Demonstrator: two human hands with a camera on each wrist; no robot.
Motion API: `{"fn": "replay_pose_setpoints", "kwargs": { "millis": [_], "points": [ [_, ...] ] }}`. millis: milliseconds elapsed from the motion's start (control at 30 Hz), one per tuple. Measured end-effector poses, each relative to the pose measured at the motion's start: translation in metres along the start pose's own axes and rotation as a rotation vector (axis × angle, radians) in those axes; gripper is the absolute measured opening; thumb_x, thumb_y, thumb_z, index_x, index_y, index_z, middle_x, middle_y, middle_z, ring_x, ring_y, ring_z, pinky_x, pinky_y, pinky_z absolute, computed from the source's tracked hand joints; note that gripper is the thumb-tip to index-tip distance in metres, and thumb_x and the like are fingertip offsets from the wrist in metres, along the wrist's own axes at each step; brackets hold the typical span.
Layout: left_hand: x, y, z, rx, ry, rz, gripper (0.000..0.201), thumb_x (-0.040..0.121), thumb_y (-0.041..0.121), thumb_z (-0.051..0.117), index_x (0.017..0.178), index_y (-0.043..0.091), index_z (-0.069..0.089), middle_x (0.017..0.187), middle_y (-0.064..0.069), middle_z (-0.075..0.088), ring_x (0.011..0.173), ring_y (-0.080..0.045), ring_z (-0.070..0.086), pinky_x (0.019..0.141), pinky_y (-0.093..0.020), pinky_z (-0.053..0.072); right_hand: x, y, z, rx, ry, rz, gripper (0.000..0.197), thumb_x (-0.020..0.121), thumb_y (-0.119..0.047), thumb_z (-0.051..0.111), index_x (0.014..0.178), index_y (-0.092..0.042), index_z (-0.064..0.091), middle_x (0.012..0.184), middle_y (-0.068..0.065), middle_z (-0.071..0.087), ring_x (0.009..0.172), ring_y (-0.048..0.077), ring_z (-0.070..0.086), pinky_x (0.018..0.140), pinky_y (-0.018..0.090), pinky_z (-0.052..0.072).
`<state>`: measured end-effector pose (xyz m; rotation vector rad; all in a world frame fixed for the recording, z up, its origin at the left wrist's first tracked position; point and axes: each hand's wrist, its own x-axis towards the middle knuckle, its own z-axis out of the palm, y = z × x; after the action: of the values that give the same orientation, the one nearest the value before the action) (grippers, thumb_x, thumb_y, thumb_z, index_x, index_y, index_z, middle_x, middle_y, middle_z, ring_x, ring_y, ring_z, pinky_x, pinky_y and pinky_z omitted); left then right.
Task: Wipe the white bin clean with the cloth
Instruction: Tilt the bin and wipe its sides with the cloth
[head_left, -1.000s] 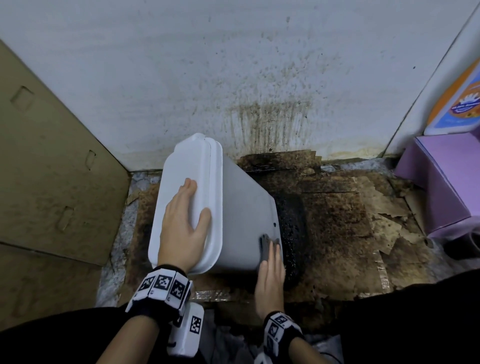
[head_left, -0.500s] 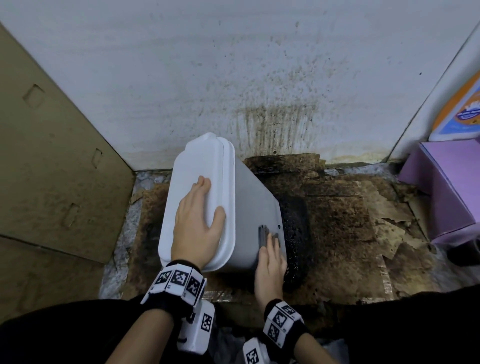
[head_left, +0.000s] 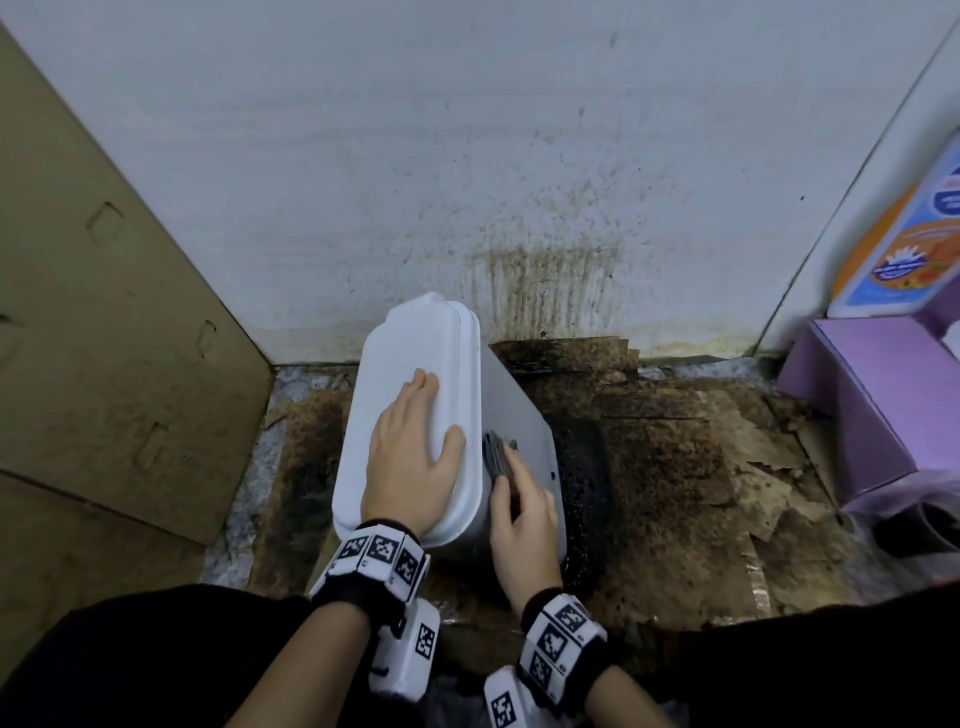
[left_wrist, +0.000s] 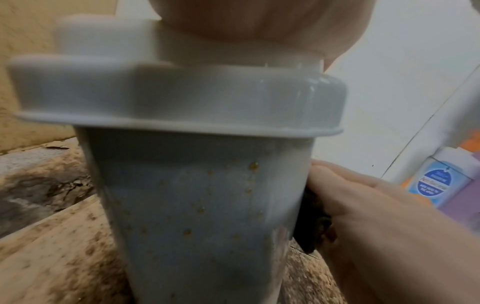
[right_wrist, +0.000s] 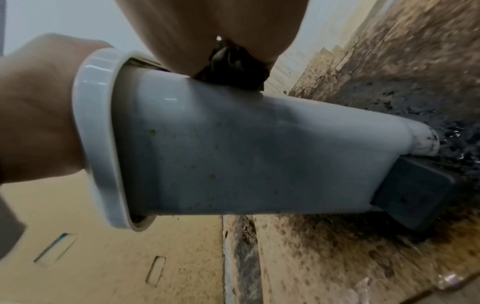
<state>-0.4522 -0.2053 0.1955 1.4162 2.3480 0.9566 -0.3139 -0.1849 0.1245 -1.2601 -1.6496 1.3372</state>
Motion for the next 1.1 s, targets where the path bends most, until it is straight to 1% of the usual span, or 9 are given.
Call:
{"fn": "replay_pose_setpoints", "kwargs": {
  "millis": [100,167,367,467,567,700,833,967,1100],
  "points": [
    [0.000,0.003,0.000,0.007,-0.013,0.002,0.070,0.093,0.045,0.040,0.158,0.021,0.031,0.167,0.006,0.025,0.154,-0.014,0.019,0.126,-0.035,0.016,0.007,-0.011,-0.006,0.162,0.057,0.085,0.038,0.105,-0.026,0.044,0.142,-0.028,0.051,0.126,-0.026,0.056,0.121,-0.009,0.050,0.107,0.019,0.042],
    [-0.001,0.005,-0.001,0.010,-0.017,-0.001,0.070,0.093,0.045,0.039,0.158,0.020,0.030,0.167,0.005,0.024,0.154,-0.014,0.018,0.126,-0.036,0.015,0.010,-0.022,-0.012,0.314,0.098,0.122,0.035,0.105,-0.024,0.045,0.139,-0.029,0.053,0.120,-0.029,0.057,0.119,-0.008,0.053,0.096,0.008,0.041],
    [-0.001,0.017,0.004,-0.081,-0.028,-0.018,0.051,0.108,0.025,0.035,0.158,0.020,0.030,0.167,0.006,0.022,0.154,-0.012,0.017,0.126,-0.031,0.011,0.006,-0.056,-0.020,0.482,0.048,0.059,0.031,0.105,-0.025,0.047,0.134,-0.031,0.058,0.126,-0.025,0.061,0.117,-0.012,0.055,0.096,0.009,0.044],
    [-0.002,0.020,0.004,-0.193,-0.023,-0.034,0.051,0.106,0.026,0.028,0.156,0.018,0.036,0.165,0.004,0.026,0.153,-0.012,0.021,0.126,-0.030,0.013,-0.003,-0.057,-0.019,0.452,0.022,0.039,0.036,0.104,-0.035,0.048,0.137,-0.027,0.059,0.136,-0.020,0.060,0.128,-0.006,0.051,0.107,0.020,0.041],
    [-0.005,0.021,0.003,-0.221,-0.020,-0.041,0.048,0.108,0.010,0.035,0.156,0.017,0.037,0.165,0.004,0.028,0.153,-0.013,0.021,0.125,-0.027,0.013,-0.006,-0.056,-0.021,0.381,0.048,0.026,0.034,0.101,-0.033,0.055,0.134,-0.026,0.062,0.127,-0.023,0.063,0.121,-0.009,0.054,0.107,0.025,0.045],
    [-0.004,0.019,0.006,-0.141,-0.006,-0.003,0.049,0.108,0.010,0.036,0.157,0.015,0.034,0.165,0.002,0.027,0.154,-0.014,0.022,0.123,-0.024,0.012,-0.002,-0.062,-0.025,0.295,0.044,-0.027,0.037,0.095,-0.019,0.066,0.133,-0.019,0.062,0.117,-0.024,0.065,0.110,-0.016,0.058,0.100,0.012,0.046],
    [-0.001,0.014,0.009,-0.106,-0.005,0.009,0.049,0.108,0.013,0.035,0.158,0.015,0.032,0.165,0.003,0.026,0.154,-0.014,0.021,0.125,-0.026,0.014,0.010,-0.071,-0.023,0.148,-0.011,-0.065,0.043,0.097,-0.026,0.063,0.139,-0.021,0.057,0.132,-0.010,0.063,0.120,-0.002,0.057,0.102,0.011,0.043],
    [0.000,0.008,0.007,-0.104,0.006,0.011,0.049,0.109,0.015,0.034,0.158,0.018,0.031,0.165,0.005,0.026,0.154,-0.012,0.021,0.124,-0.025,0.015,0.049,-0.085,-0.023,0.011,-0.062,-0.092,0.039,0.098,-0.028,0.061,0.137,-0.024,0.059,0.091,-0.024,0.069,0.083,-0.008,0.063,0.075,0.003,0.046],
    [0.000,0.005,0.006,-0.099,0.002,0.025,0.049,0.109,0.017,0.034,0.158,0.019,0.031,0.166,0.006,0.025,0.153,-0.010,0.020,0.125,-0.026,0.014,0.107,-0.098,-0.019,-0.058,-0.104,-0.091,0.047,0.099,-0.030,0.059,0.143,-0.014,0.052,0.118,0.008,0.072,0.102,0.018,0.068,0.089,0.022,0.053]
  ]
}}
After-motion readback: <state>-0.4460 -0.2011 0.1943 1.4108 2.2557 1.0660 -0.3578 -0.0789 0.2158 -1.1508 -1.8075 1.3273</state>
